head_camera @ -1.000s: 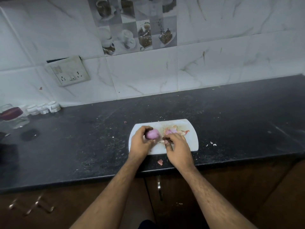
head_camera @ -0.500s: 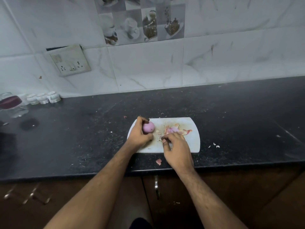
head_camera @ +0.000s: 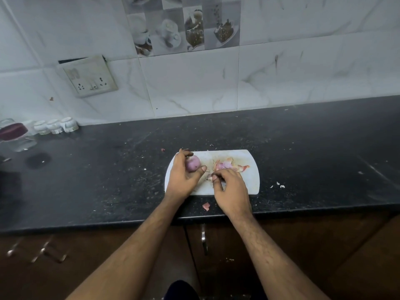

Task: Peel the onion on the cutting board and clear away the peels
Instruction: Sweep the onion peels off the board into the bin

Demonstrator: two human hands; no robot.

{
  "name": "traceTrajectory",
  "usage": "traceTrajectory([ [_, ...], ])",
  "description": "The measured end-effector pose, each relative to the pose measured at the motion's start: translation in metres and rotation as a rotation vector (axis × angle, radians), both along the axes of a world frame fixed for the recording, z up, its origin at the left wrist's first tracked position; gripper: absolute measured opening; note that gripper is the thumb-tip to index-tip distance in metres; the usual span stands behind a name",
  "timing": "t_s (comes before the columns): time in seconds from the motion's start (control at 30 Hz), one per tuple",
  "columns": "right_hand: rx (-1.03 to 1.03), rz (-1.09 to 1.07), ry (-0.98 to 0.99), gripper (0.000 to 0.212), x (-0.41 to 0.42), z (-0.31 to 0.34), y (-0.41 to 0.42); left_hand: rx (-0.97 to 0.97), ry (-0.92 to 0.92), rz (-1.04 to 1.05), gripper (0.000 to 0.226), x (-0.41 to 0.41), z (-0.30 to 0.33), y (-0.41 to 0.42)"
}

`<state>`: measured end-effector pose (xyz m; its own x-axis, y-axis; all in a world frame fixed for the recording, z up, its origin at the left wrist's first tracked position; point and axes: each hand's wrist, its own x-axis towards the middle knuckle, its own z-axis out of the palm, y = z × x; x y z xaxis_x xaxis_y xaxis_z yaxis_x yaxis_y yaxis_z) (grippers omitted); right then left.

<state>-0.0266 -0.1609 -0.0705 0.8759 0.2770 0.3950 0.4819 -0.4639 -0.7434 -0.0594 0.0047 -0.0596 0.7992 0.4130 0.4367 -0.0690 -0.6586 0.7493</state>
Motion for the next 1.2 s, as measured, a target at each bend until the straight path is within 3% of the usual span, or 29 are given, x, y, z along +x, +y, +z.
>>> traceTrajectory([
  [0.23, 0.001, -0.011, -0.022, 0.018, -0.001, 0.000, 0.000, 0.067, -0.031, 0.025, 0.049, -0.020, -0.004, -0.013],
  [0.33, 0.100, -0.092, -0.107, 0.025, -0.007, 0.001, -0.001, 0.178, -0.027, -0.001, 0.030, -0.023, -0.001, -0.027],
  [0.43, 0.266, -0.262, -0.136, 0.034, -0.008, 0.001, -0.004, 0.149, 0.030, -0.047, 0.020, -0.025, 0.000, -0.045],
  [0.57, 0.286, -0.351, -0.080, 0.031, 0.007, 0.003, -0.013, 0.133, 0.009, 0.173, 0.020, -0.024, -0.007, -0.047],
  [0.67, 0.077, -0.256, -0.136, 0.028, 0.032, 0.011, -0.015, 0.074, 0.114, 0.307, 0.027, -0.020, -0.007, -0.040],
  [0.73, -0.056, -0.158, -0.082, 0.039, 0.052, 0.014, -0.013, 0.078, 0.161, 0.339, 0.041, -0.019, -0.007, -0.040],
  [0.87, -0.247, 0.032, 0.105, 0.062, 0.083, 0.011, -0.001, 0.124, 0.181, 0.349, 0.085, -0.015, -0.009, -0.038],
  [0.97, -0.301, 0.137, 0.118, 0.062, 0.088, 0.012, 0.009, 0.154, 0.297, 0.285, 0.112, -0.009, -0.012, -0.033],
  [1.1, -0.476, 0.364, -0.050, 0.052, 0.080, 0.007, 0.015, 0.212, 0.398, 0.228, 0.105, -0.005, -0.013, -0.026],
  [1.2, -0.440, 0.440, -0.082, 0.041, 0.079, 0.002, 0.013, 0.258, 0.483, 0.221, 0.085, -0.002, -0.009, -0.019],
])
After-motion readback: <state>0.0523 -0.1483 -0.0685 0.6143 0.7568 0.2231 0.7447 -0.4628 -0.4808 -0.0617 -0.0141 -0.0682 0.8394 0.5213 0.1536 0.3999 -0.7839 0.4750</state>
